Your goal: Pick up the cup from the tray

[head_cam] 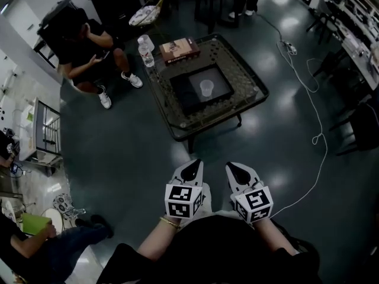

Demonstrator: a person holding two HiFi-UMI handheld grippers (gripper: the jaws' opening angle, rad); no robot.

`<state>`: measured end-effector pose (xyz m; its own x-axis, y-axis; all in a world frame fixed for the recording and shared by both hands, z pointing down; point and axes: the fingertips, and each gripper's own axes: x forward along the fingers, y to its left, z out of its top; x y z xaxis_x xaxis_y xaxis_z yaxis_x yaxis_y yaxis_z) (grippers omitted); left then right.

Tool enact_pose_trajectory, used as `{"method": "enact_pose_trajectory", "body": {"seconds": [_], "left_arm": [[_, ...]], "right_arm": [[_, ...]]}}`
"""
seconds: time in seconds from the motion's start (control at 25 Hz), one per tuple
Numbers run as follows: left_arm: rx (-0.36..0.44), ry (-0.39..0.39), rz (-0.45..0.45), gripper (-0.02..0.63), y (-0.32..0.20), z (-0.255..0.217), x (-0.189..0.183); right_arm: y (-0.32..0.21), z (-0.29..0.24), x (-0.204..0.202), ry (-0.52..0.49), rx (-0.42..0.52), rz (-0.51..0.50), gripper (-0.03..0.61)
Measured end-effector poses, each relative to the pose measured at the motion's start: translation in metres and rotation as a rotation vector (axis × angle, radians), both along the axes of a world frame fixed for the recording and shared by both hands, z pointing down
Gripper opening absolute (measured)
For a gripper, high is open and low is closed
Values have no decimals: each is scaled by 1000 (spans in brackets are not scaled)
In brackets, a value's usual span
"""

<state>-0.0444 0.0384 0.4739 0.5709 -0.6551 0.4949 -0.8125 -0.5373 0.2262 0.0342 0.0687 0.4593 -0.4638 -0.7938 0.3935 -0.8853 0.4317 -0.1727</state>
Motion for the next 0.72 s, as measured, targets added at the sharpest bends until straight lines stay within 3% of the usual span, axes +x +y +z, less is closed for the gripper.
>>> {"method": "enact_pose_trajectory", "body": {"seconds": [0.72], "left_arm": [[-21,-34,98,14,-137,6,-13]], "right_arm": [[-146,-7,-18,-10,15,63,12]]}}
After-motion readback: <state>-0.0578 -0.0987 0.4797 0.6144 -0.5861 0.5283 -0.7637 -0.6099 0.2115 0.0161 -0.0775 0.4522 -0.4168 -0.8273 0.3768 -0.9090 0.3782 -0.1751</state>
